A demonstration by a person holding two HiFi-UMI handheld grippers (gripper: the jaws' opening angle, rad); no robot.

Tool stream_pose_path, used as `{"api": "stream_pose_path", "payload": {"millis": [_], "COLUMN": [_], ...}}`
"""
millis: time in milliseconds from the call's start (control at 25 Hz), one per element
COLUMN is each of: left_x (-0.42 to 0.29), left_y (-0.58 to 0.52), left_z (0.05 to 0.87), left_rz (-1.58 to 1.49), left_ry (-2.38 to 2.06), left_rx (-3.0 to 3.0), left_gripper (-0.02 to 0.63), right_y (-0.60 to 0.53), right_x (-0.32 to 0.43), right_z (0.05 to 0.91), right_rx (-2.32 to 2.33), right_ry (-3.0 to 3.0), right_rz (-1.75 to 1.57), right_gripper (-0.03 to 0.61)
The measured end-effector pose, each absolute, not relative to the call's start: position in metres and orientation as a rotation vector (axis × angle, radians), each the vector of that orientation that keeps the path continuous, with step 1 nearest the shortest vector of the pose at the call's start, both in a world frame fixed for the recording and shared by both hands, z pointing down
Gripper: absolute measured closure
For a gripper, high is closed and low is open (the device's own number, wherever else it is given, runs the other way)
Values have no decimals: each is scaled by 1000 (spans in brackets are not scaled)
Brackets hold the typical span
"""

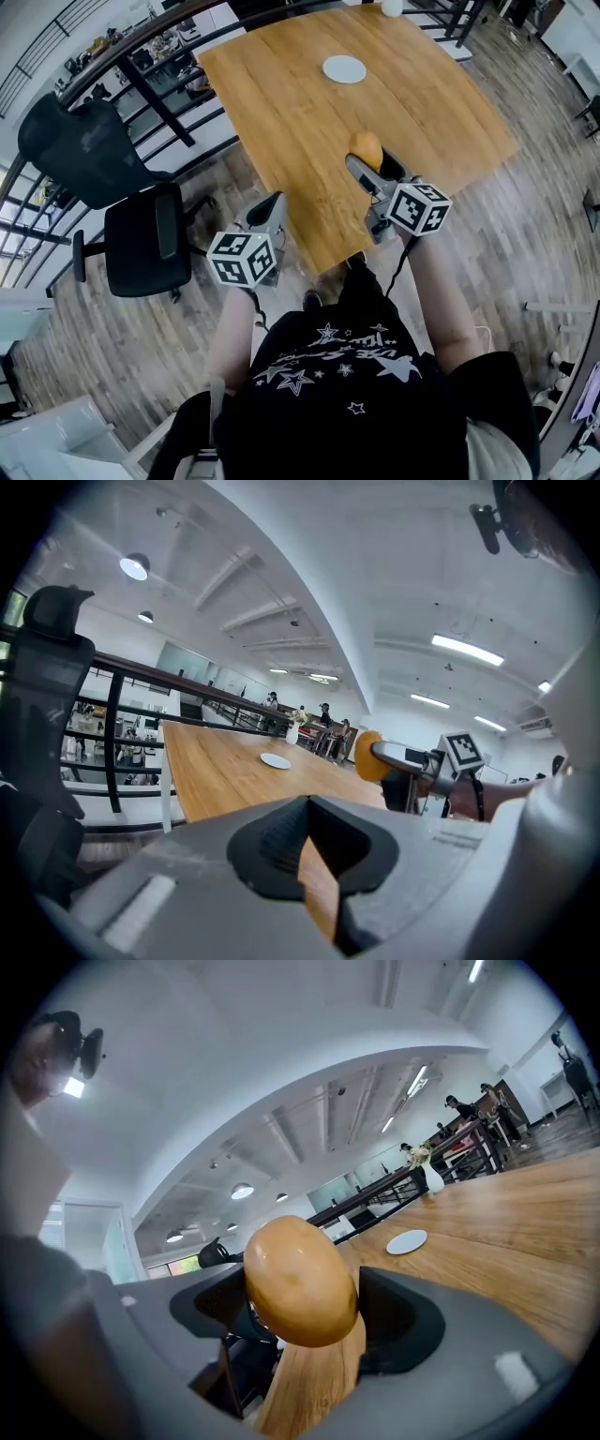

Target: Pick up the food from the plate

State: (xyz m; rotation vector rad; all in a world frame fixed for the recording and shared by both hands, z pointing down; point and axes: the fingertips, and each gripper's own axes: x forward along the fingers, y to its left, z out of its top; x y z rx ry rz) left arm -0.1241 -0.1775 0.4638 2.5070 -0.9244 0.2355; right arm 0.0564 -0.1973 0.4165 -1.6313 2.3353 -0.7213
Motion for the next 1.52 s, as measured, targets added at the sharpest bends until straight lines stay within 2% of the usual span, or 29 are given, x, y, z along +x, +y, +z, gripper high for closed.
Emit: {"api": "stream_pose_path", "payload": {"millis": [520, 1520], "left_x": [-136, -75], "left_y": [-150, -14], "left_z": [462, 450], "left_rz": [218, 297], "left_ry": [-914, -940], "left_rx": [2515, 2535], "left_gripper": [612, 612], "right_y": [-148, -13], "right_x": [47, 80], "right_z": [427, 444], "right_rx": [-1722, -1622], "right_ry": [2396, 2554], "right_rz": [-687, -699], "right_gripper": [198, 198]}}
